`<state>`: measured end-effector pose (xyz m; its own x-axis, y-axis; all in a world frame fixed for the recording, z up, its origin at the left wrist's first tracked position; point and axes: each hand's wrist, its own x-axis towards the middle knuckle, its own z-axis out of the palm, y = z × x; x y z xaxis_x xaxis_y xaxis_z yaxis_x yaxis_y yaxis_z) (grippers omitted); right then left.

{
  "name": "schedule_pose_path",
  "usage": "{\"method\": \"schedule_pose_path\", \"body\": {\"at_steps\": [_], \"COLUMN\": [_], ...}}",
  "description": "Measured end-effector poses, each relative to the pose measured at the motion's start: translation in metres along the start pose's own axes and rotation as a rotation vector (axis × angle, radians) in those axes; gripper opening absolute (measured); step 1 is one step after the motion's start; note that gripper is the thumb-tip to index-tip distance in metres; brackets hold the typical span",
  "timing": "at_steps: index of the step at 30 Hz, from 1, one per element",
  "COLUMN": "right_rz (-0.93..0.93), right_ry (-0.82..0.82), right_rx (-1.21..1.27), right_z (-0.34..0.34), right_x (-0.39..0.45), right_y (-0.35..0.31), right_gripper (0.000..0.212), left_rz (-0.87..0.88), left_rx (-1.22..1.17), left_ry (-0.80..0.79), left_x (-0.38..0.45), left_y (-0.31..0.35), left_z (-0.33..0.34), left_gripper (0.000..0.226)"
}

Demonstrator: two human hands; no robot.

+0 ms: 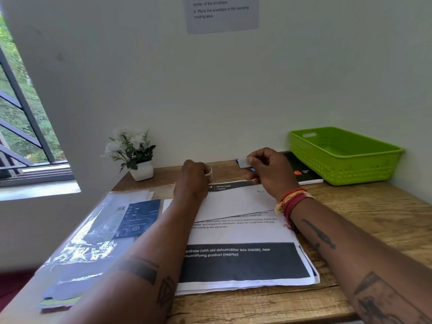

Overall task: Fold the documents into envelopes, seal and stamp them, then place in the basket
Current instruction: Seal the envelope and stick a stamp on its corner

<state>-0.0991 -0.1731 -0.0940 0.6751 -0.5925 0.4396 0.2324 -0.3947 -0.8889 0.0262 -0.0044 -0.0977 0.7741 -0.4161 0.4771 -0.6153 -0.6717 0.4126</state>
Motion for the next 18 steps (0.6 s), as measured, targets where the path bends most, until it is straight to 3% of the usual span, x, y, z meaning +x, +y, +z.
{"method": "schedule_pose_path", "body": {"at_steps": [9, 11, 13, 15, 18], "right_rz": [0.039, 0.049, 0.056, 0.023, -0.06], "right_ry": [-0.038, -0.035, -0.024, -0.035, -0.087], "right_rx": [-0.014, 0.026, 0.051, 0.025, -0.078], "right_z": [0.003, 0.002, 0.001, -0.001, 0.0], "right_x": [0.001, 0.002, 0.003, 0.001, -0.004], "right_y": [0.0, 0.001, 0.001, 0.0, -0.003], "right_gripper": [0.006, 0.007, 0.007, 0.002, 0.003], "left_rz": [-0.049, -0.045, -0.006, -0.026, -0.265], "left_rx": [0.111, 0.135, 0.117, -0.066, -0.721], "left_ry": [-0.048, -0.004, 0.091, 0.093, -0.178], "left_x": [-0.004, -0.007, -0.008, -0.011, -0.021], "left_y": [-0.001, 0.003, 0.013, 0.028, 0.051], "left_z": [0.003, -0.001, -0.006, -0.012, -0.015], "left_gripper": [0.033, 0.038, 0.029, 0.027, 0.048]}}
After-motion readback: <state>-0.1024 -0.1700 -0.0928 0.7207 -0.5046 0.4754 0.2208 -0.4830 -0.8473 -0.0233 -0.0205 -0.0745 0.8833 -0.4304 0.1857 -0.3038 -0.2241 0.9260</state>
